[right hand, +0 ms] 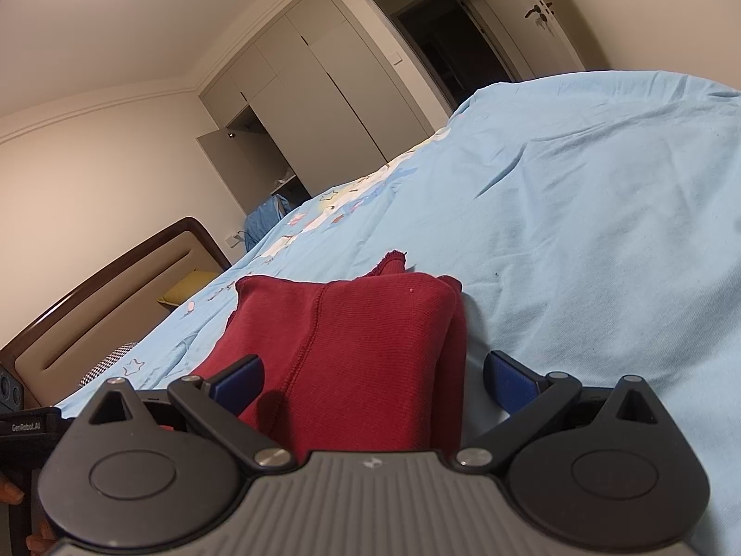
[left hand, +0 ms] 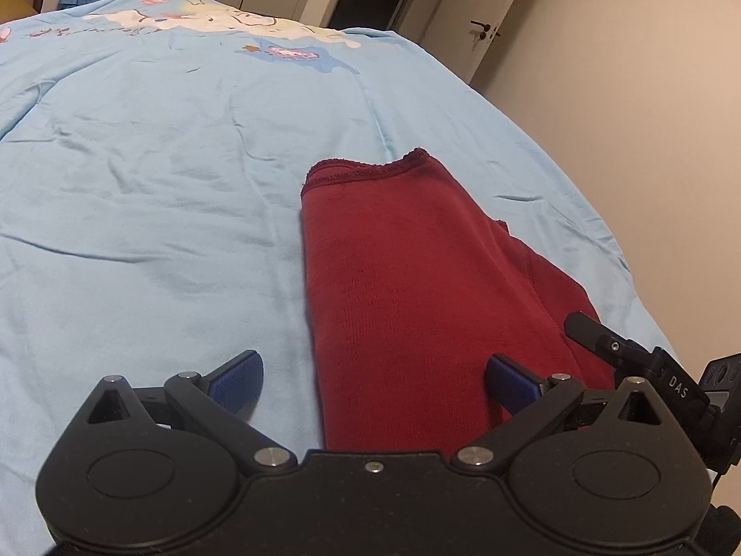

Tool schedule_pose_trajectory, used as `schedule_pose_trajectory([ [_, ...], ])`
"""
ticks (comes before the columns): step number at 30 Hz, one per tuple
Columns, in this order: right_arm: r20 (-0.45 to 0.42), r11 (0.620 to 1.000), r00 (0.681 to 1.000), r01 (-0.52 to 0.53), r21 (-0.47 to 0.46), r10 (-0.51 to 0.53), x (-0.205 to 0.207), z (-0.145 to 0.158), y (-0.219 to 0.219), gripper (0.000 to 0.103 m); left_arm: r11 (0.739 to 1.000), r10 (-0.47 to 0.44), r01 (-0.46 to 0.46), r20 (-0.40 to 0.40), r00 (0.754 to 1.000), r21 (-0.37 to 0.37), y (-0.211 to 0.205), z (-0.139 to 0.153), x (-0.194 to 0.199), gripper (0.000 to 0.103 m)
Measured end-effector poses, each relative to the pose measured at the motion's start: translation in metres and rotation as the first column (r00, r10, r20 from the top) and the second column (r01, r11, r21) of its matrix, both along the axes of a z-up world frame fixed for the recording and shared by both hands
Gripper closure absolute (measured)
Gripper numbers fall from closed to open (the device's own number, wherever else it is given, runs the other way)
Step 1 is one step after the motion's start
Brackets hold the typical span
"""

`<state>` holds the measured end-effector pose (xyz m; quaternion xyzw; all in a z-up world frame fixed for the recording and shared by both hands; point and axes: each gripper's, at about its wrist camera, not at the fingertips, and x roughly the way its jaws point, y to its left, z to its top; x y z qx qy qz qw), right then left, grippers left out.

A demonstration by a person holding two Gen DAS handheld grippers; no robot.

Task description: Fold small clothes

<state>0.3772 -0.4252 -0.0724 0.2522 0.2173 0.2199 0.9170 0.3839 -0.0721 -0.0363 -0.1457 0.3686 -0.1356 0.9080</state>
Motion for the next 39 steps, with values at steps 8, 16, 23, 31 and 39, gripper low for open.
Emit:
schedule_pose_trajectory([
  [8,0.001,1.000,1.000,0.000,0.005,0.000,0.000,0.000,0.000,0.000,1.000,0.020,-0.019,-0.017,1.000,0.004,-0.001,-0.002,0.006,0.001],
  [16,0.010,1.000,1.000,0.001,0.005,-0.001,-0.003,0.001,-0.001,0.001,1.000,0.031,-0.031,-0.031,0.999,0.000,0.000,-0.001,0.006,0.001],
  [23,0.011,0.999,0.999,0.031,0.013,-0.031,-0.006,0.000,-0.003,0.025,0.999,0.030,-0.027,-0.060,0.998,0.040,-0.005,0.004,0.009,0.003],
  [31,0.011,0.999,0.999,0.033,0.037,-0.033,-0.008,-0.002,-0.005,0.050,1.000,-0.005,0.007,-0.064,0.998,0.030,-0.007,0.006,0.009,0.021],
  [39,0.049,0.999,0.998,0.038,-0.011,-0.038,-0.014,0.002,0.003,0.074,0.998,-0.030,0.031,-0.036,0.999,0.047,-0.013,0.009,0.004,0.037],
])
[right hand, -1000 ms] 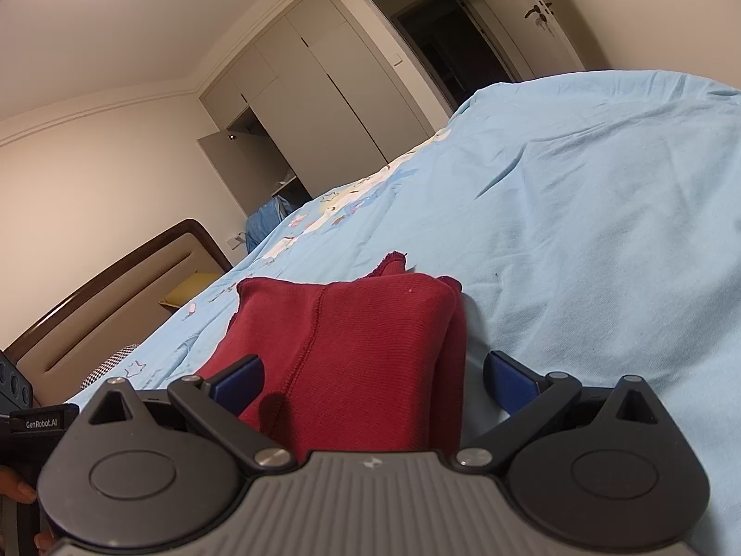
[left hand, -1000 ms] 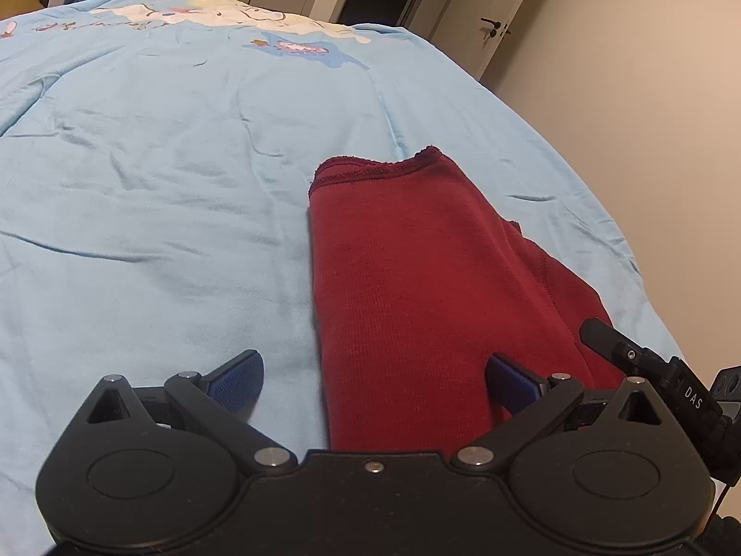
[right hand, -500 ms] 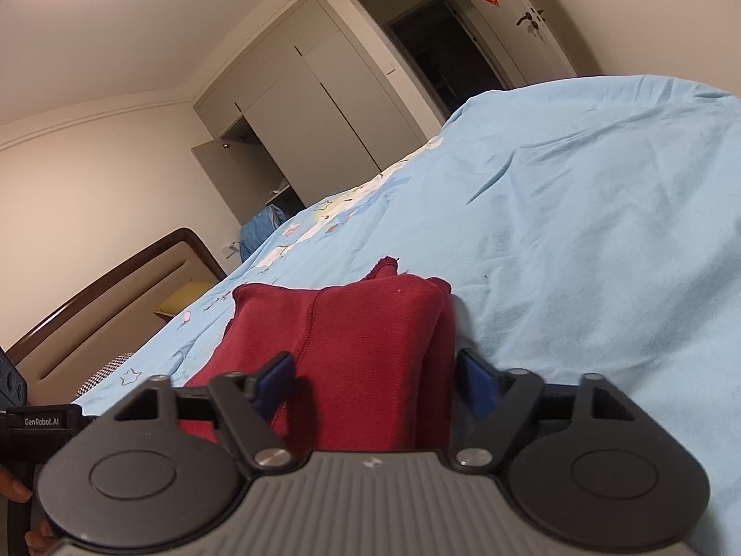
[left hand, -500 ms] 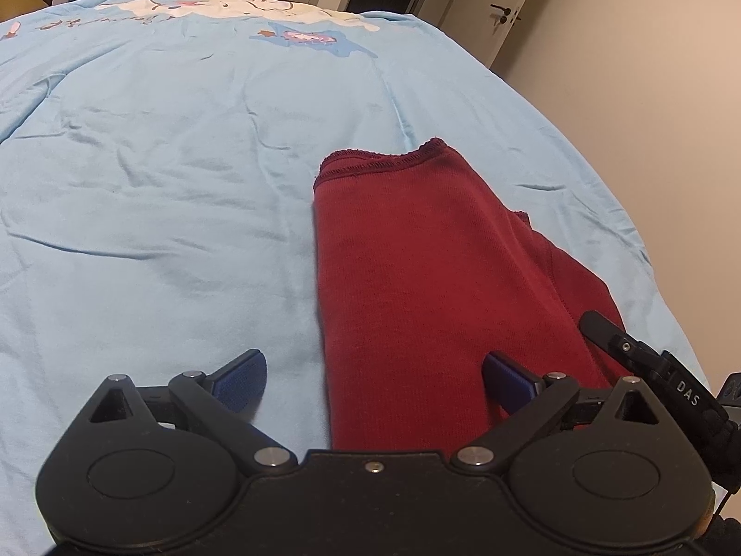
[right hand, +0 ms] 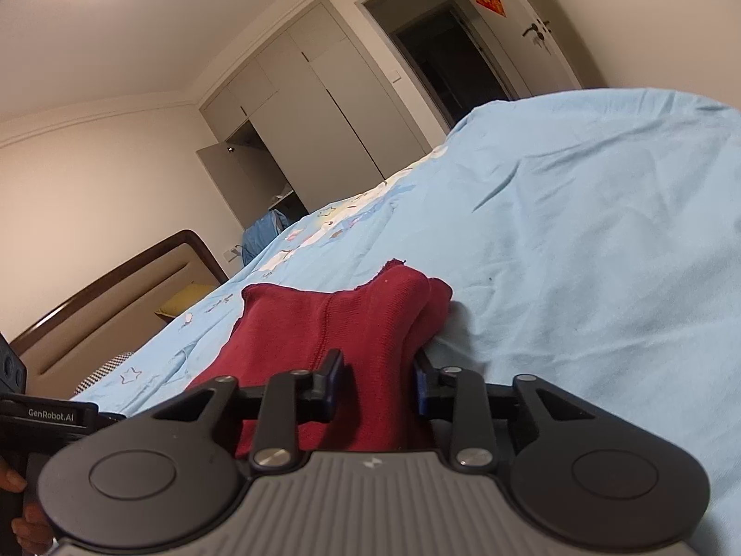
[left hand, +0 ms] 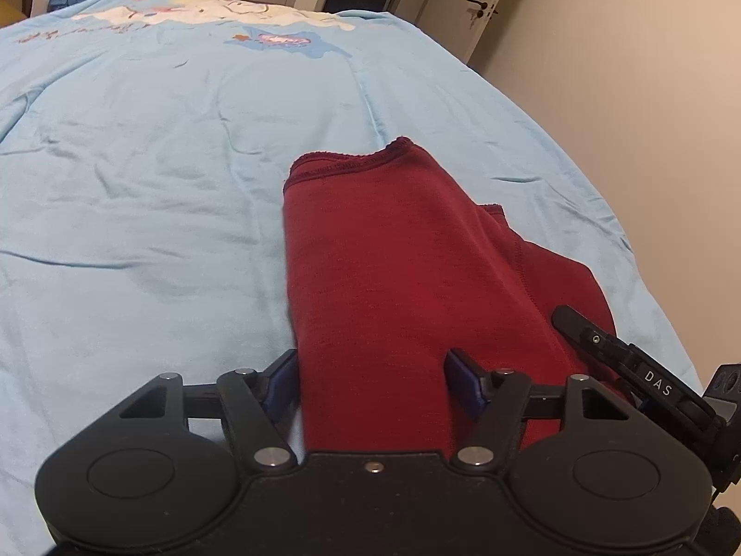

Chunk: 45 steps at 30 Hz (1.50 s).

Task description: Fold small clothes

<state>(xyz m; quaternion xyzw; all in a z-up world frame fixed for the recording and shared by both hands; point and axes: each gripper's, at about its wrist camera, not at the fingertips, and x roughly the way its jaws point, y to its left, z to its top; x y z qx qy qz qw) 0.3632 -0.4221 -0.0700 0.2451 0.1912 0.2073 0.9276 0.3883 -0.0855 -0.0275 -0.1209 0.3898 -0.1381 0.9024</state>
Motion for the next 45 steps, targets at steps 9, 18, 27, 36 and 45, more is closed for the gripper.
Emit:
schedule_pose_trajectory([
  [9,0.084,0.994,0.996,0.022,-0.107,-0.013,-0.014,0.020,0.016,0.086,0.999,0.006,-0.009,0.082,0.997,0.037,-0.005,0.008,-0.012,0.064],
  [18,0.179,0.987,0.983,-0.007,-0.162,0.037,-0.022,0.058,0.045,0.086,1.000,-0.006,0.001,0.152,0.988,0.030,0.008,0.037,-0.021,0.070],
  [27,0.207,0.986,0.976,-0.042,-0.159,0.075,-0.017,0.081,0.072,0.086,0.999,0.026,-0.030,0.191,0.981,0.020,0.034,0.059,-0.032,0.070],
  [36,0.171,0.991,0.979,-0.097,-0.094,0.112,0.013,0.088,0.102,0.086,0.994,0.077,-0.091,0.219,0.973,0.054,0.072,0.078,-0.031,0.070],
  [45,0.049,0.980,0.987,-0.147,-0.137,0.155,0.053,0.064,0.139,0.086,0.981,0.171,-0.182,0.153,0.973,0.061,0.104,0.052,-0.022,0.069],
])
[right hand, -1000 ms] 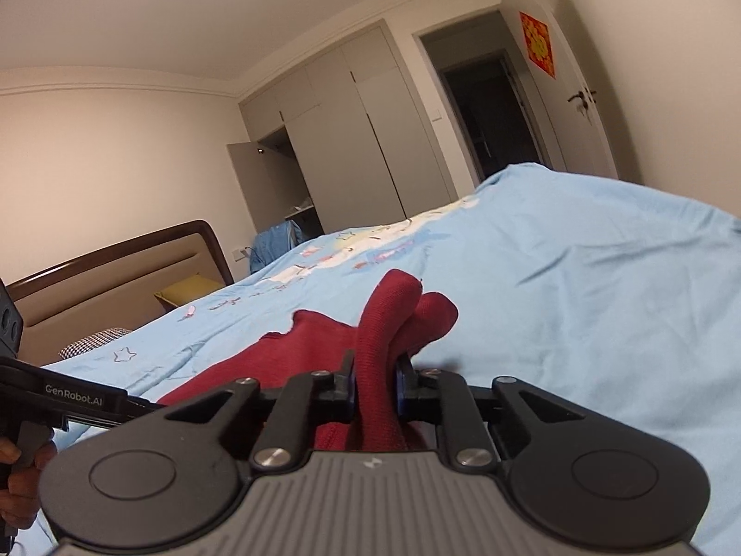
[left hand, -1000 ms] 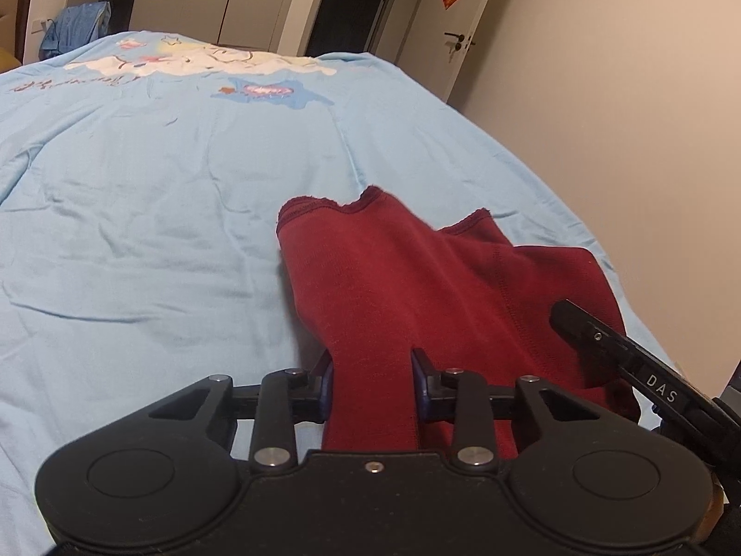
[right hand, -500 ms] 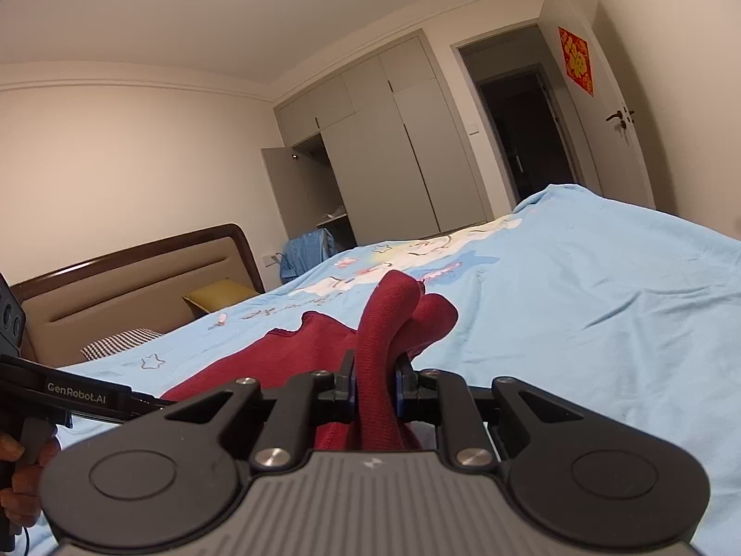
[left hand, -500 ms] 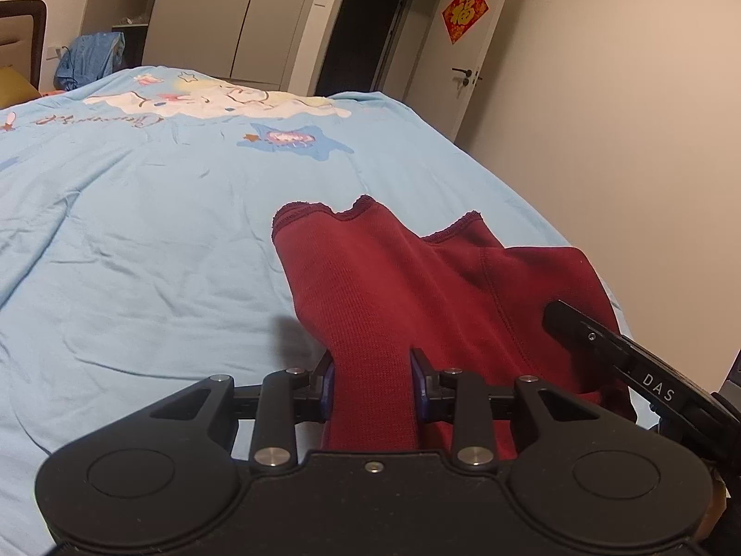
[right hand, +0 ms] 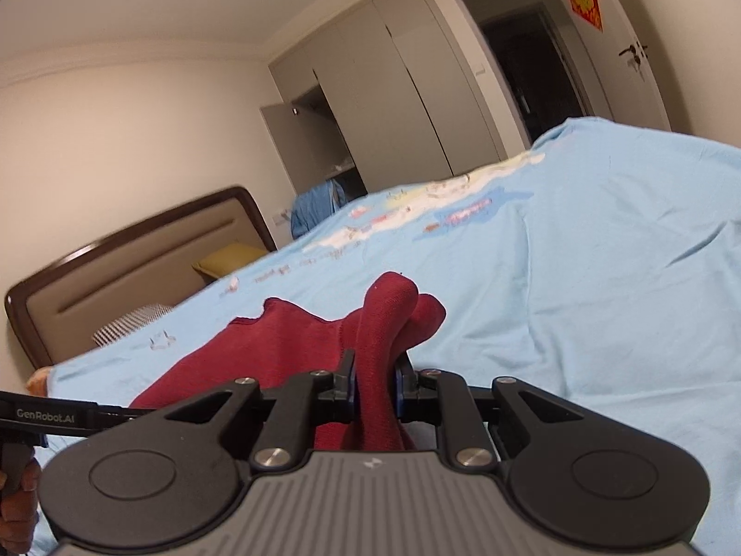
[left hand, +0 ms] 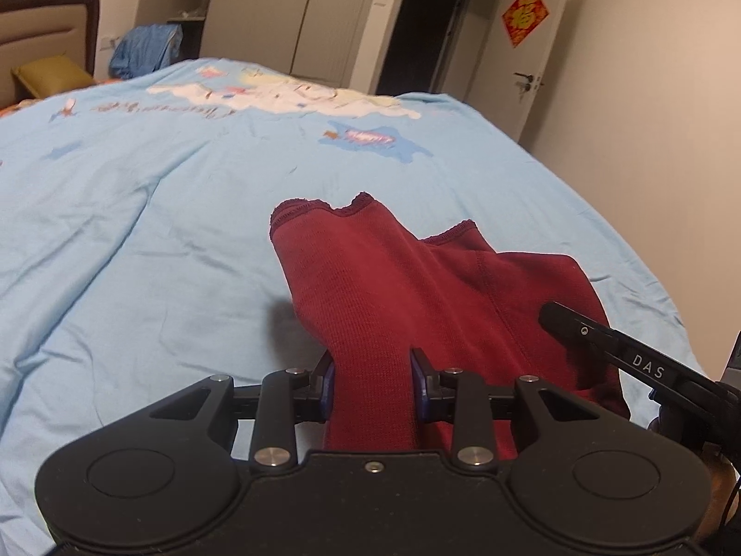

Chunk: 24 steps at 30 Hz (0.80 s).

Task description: Fold small clothes

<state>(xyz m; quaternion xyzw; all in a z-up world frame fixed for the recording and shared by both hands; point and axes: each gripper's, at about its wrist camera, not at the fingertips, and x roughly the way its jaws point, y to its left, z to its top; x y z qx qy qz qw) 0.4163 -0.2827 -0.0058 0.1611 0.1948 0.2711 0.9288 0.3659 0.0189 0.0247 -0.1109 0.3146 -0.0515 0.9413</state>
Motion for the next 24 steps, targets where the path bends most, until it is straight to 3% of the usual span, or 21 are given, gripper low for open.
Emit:
schedule_pose_trajectory([
  [4,-0.049,0.999,0.998,0.035,-0.037,-0.037,0.004,-0.016,0.004,0.083,1.000,0.029,-0.030,-0.033,0.999,-0.002,0.003,-0.019,0.004,0.065],
  [7,-0.065,0.997,0.996,0.061,-0.046,-0.064,0.001,-0.023,-0.003,0.073,0.999,0.046,-0.046,-0.038,0.998,-0.004,0.003,-0.025,0.005,0.059],
  [8,-0.068,0.996,0.995,0.067,-0.052,-0.070,0.000,-0.025,-0.005,0.065,0.998,0.057,-0.057,-0.043,0.997,0.002,0.004,-0.027,0.006,0.057],
  [15,-0.087,0.991,0.988,0.120,-0.061,-0.126,-0.014,-0.037,-0.025,0.034,0.993,0.119,-0.120,-0.063,0.991,-0.001,0.008,-0.036,-0.004,0.019],
  [24,-0.081,0.981,0.982,0.165,-0.104,-0.173,-0.038,-0.041,-0.036,0.017,0.988,0.151,-0.151,-0.049,0.987,0.018,0.008,-0.040,-0.040,0.006],
])
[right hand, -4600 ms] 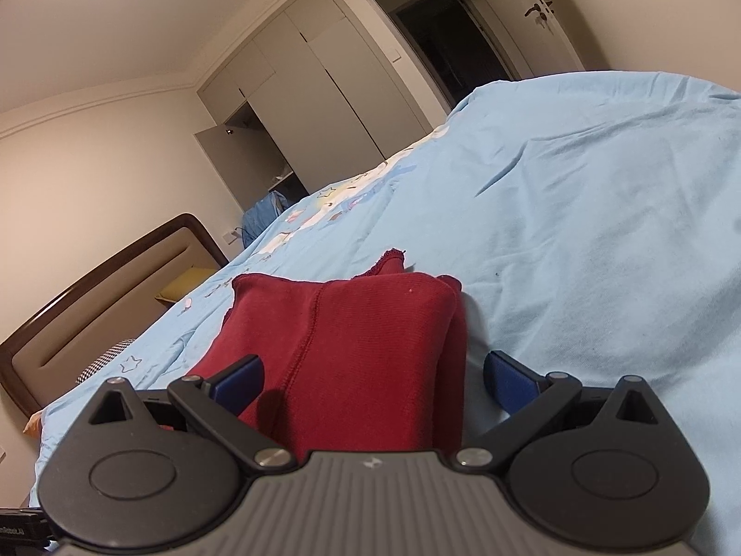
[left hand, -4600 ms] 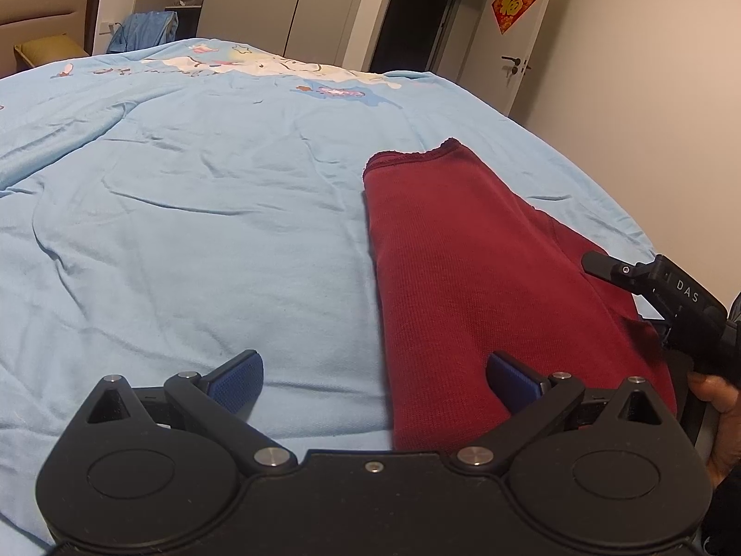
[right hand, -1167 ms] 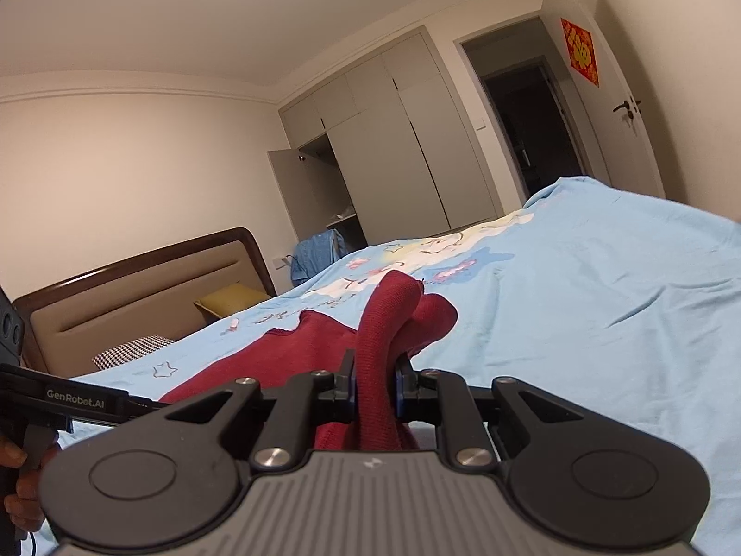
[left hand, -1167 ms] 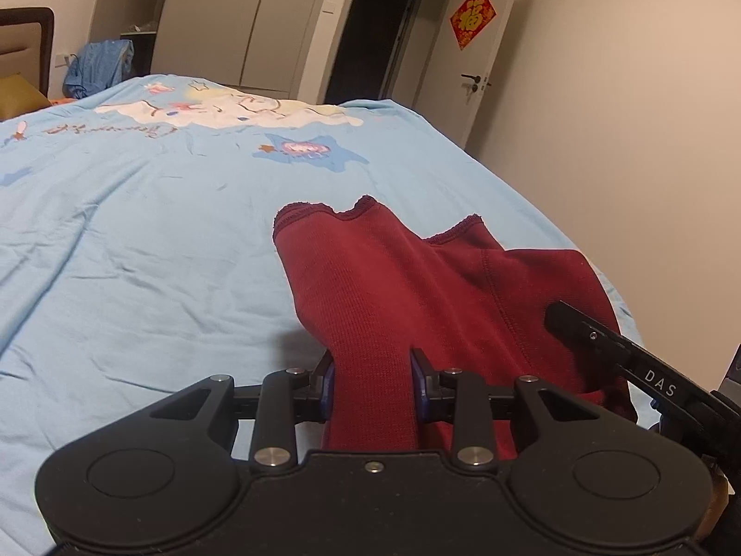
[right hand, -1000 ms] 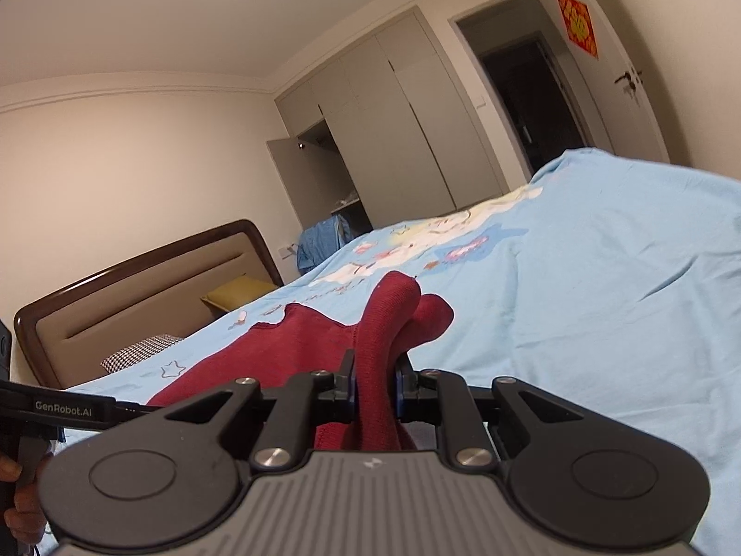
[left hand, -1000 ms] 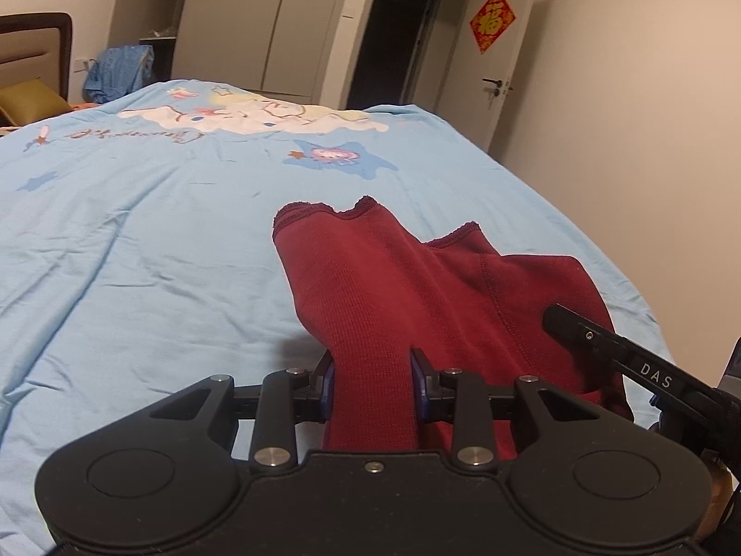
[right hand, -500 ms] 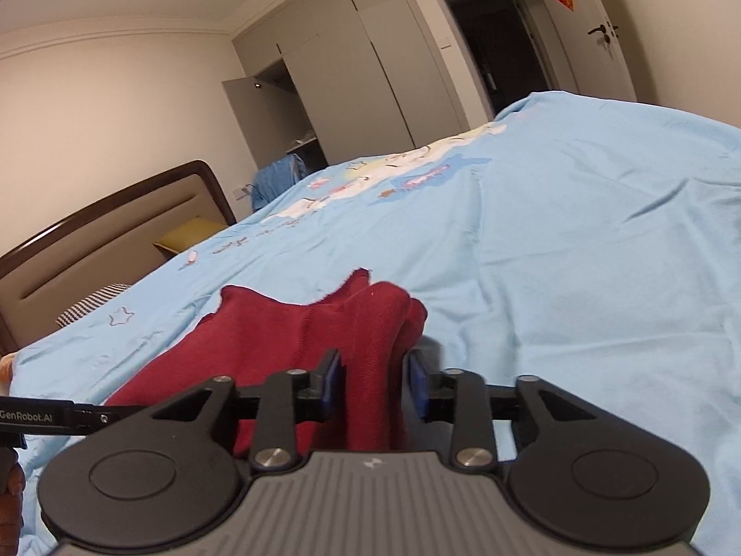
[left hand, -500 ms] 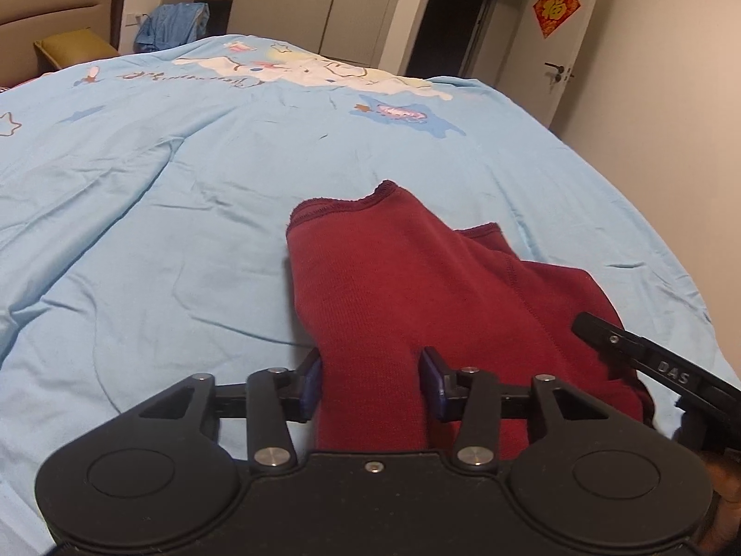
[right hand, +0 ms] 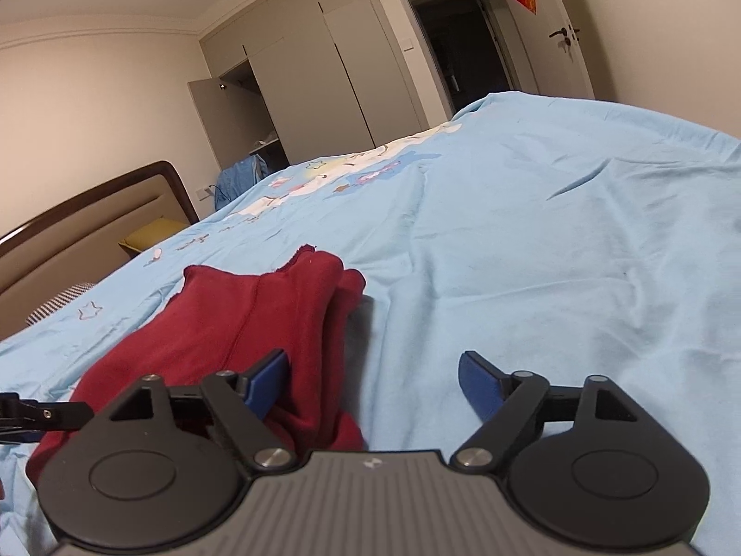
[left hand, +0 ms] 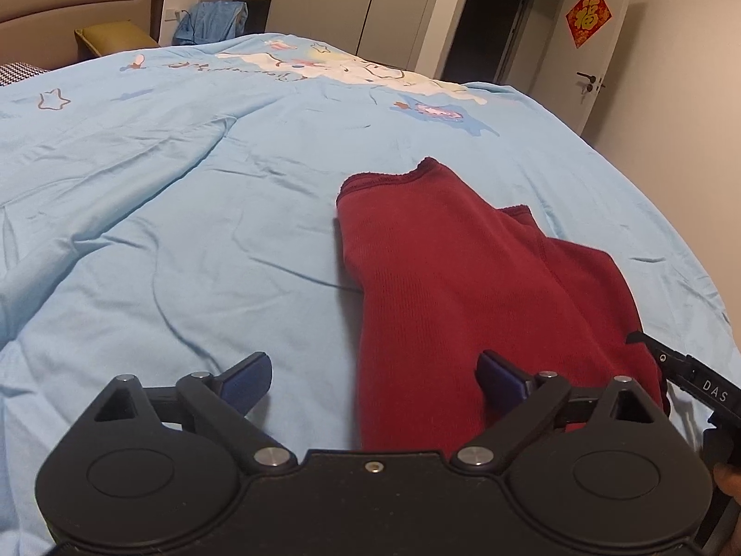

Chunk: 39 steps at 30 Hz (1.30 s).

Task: Fold small clothes
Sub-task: 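Open both grippers and pull them back from the folded sweater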

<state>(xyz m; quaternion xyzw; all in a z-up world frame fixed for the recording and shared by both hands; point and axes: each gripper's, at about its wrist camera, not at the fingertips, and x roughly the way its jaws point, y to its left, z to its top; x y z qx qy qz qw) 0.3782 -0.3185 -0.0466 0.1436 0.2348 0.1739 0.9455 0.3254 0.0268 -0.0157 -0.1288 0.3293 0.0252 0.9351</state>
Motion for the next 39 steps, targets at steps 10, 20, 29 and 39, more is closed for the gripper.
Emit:
schedule_pose_trajectory([
  [10,0.128,0.995,0.989,0.085,-0.047,-0.079,-0.036,0.030,-0.006,0.000,0.999,0.009,-0.011,0.046,0.999,0.047,-0.013,0.015,-0.025,0.001],
  [20,0.300,0.991,0.949,0.116,-0.061,-0.092,-0.084,0.076,-0.002,0.000,0.997,-0.008,-0.004,0.155,0.988,0.077,-0.026,0.048,-0.058,0.001],
  [29,0.359,0.990,0.928,0.128,-0.065,-0.096,-0.128,0.091,0.002,0.000,0.993,-0.029,0.000,0.244,0.969,0.116,-0.036,0.070,-0.098,0.001],
  [39,0.422,0.990,0.903,0.124,-0.075,-0.081,-0.181,0.102,0.009,0.000,0.990,-0.035,-0.007,0.297,0.954,0.139,-0.038,0.080,-0.144,0.001],
])
